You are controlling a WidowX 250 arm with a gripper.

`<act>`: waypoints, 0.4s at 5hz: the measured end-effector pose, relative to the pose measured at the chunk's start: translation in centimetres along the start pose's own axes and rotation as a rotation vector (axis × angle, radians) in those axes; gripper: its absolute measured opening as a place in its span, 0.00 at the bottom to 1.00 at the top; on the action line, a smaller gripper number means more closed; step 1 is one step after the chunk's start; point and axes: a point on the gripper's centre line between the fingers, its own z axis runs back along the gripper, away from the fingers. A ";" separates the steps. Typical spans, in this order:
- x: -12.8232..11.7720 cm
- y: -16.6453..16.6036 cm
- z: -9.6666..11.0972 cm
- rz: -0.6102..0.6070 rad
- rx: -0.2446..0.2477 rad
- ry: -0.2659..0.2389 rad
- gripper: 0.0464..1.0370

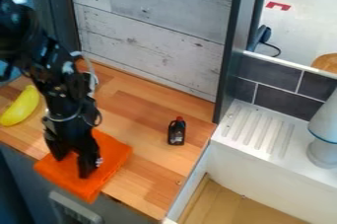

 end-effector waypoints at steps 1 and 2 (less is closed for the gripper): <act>1.1 -0.2 -0.7 0.011 -0.006 -0.004 0.96; 2.3 0.0 -1.0 0.011 -0.005 -0.012 0.96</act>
